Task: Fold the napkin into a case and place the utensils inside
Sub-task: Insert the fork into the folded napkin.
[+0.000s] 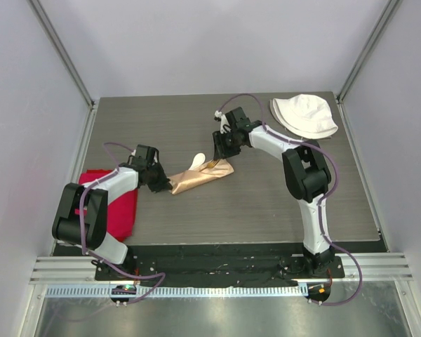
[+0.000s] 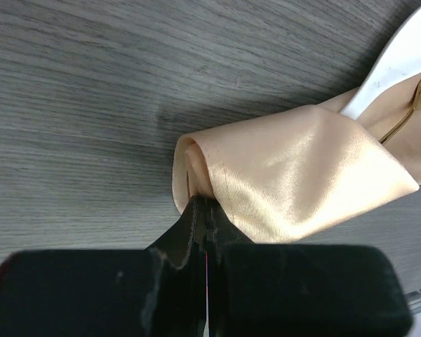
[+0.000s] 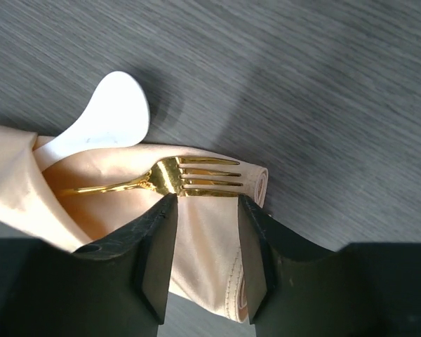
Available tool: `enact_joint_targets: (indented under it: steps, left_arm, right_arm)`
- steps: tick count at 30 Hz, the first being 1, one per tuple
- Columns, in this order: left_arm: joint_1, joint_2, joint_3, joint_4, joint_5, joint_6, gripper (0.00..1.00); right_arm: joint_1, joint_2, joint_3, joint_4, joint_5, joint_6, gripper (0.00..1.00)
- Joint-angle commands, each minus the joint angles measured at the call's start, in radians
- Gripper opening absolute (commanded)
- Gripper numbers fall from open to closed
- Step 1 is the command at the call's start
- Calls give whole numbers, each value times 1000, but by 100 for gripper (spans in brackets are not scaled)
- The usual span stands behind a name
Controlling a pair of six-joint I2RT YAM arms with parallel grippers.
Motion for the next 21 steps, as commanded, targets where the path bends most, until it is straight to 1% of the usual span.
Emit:
enact_joint_targets:
  steps: [1, 4, 5, 7, 9, 10, 11, 13, 21]
  left_arm:
    - [-4, -20, -3, 2, 3, 11, 0]
    - [-4, -18, -6, 5, 6, 12, 0]
    - [-6, -20, -6, 4, 3, 12, 0]
    - [-4, -18, -8, 5, 3, 12, 0]
    - [-4, -17, -11, 8, 4, 11, 0]
    - [-6, -15, -11, 10, 6, 9, 0]
    - [-4, -14, -9, 14, 7, 9, 0]
    - [-4, -12, -9, 13, 9, 8, 0]
    - [-6, -15, -12, 14, 7, 9, 0]
  right_arm:
    - [0, 27, 53, -6, 29, -37, 44]
    - [1, 29, 63, -14, 52, -48, 43]
    - [0, 26, 66, -18, 64, -53, 46]
    - [0, 15, 67, -21, 91, -59, 48]
    - [0, 21, 75, -21, 78, -65, 49]
    - [1, 32, 82, -23, 72, -65, 48]
    - [0, 41, 98, -25, 65, -60, 45]
    - [1, 67, 112, -34, 45, -59, 43]
    - [6, 84, 150, -43, 38, -56, 35]
